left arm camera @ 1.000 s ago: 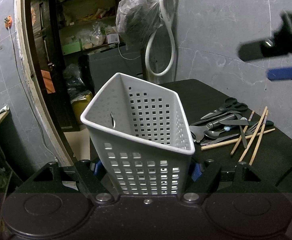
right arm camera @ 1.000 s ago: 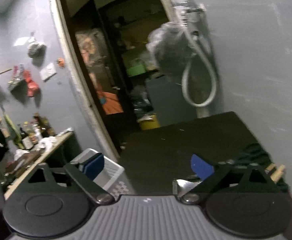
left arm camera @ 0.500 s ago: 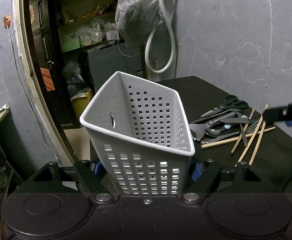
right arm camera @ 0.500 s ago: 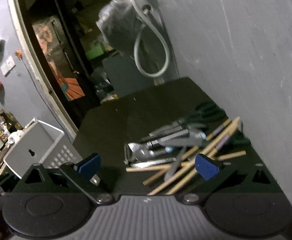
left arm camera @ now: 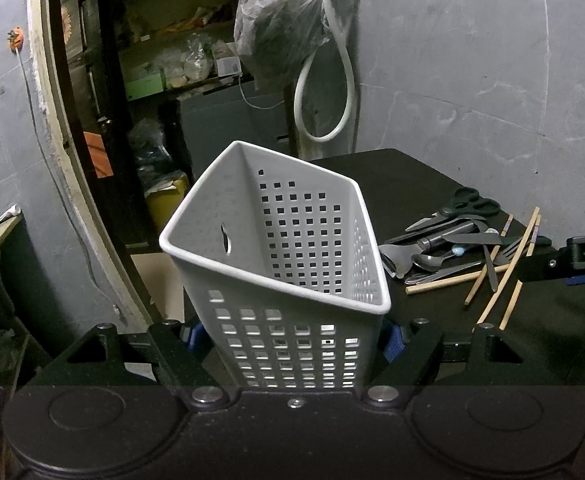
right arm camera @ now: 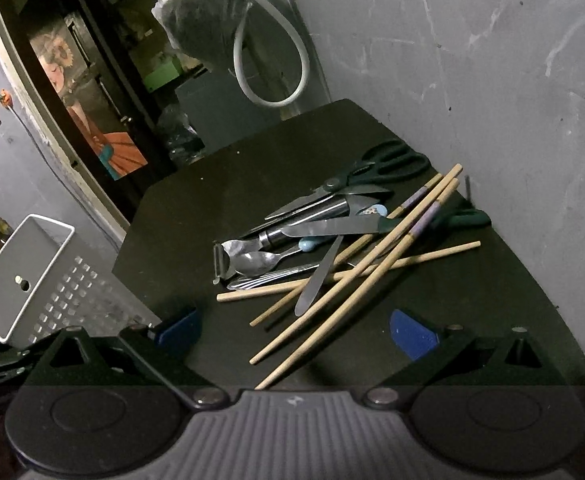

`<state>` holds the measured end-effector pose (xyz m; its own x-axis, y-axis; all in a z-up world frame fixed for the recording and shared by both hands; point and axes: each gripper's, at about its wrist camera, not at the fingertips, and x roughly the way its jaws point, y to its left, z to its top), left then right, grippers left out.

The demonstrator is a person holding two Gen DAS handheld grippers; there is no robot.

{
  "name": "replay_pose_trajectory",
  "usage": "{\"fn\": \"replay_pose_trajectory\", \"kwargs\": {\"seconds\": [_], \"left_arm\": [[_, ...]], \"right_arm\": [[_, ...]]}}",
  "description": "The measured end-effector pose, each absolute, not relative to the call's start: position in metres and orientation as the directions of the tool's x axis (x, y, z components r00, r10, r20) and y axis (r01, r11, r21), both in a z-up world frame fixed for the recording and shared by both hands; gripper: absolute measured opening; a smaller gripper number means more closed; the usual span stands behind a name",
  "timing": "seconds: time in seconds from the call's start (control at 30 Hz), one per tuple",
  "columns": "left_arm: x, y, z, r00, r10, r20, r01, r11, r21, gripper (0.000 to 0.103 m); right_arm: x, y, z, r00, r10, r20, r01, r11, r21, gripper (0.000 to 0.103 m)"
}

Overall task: Organize utensils
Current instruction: 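Move the right tool back over the utensil pile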

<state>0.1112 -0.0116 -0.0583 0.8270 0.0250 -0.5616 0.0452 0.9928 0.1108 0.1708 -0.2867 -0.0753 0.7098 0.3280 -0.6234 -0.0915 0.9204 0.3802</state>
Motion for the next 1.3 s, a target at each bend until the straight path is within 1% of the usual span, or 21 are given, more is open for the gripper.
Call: {"fn": "replay_pose_trajectory", "kwargs": {"seconds": [0.3, 0.5, 0.63, 0.87, 0.97, 1.03, 1.3], "left_arm": [[0.108, -0.012, -0.058, 0.824, 0.038, -0.565, 0.029, 0.994, 0.109, 0.080], [0.108, -0.013, -0.058, 0.823, 0.043, -0.566, 0.022, 0.994, 0.107, 0.080], [0.108, -0.013, -0.057, 0.823, 0.043, -0.566, 0.022, 0.994, 0.108, 0.080], [0.108, -0.013, -0.057, 0.823, 0.045, -0.566, 0.020, 0.994, 0.107, 0.080], [0.108, -0.013, -0.057, 0.823, 0.046, -0.566, 0.019, 0.994, 0.108, 0.080], [0.108, -0.013, -0.057, 0.823, 0.045, -0.566, 0.019, 0.994, 0.107, 0.080], [0.108, -0.012, -0.057, 0.823, 0.047, -0.566, 0.017, 0.994, 0.108, 0.080]], "right_arm": [[0.189, -0.283, -0.080, 0.694, 0.337, -0.636, -0.116, 0.924, 0.364, 0.103], [0.197, -0.274, -0.079, 0.699, 0.320, -0.639, -0.156, 0.941, 0.300, 0.103], [0.200, -0.264, -0.076, 0.725, 0.275, -0.631, -0.186, 0.961, 0.205, 0.103], [0.209, -0.239, -0.074, 0.792, 0.183, -0.582, -0.254, 0.966, -0.041, 0.103], [0.214, -0.230, -0.075, 0.790, 0.211, -0.575, -0.305, 0.950, -0.072, 0.103], [0.217, -0.224, -0.076, 0.790, 0.233, -0.567, -0.337, 0.938, -0.084, 0.101], [0.238, -0.205, -0.085, 0.727, 0.356, -0.587, -0.476, 0.878, -0.058, 0.085]]}}
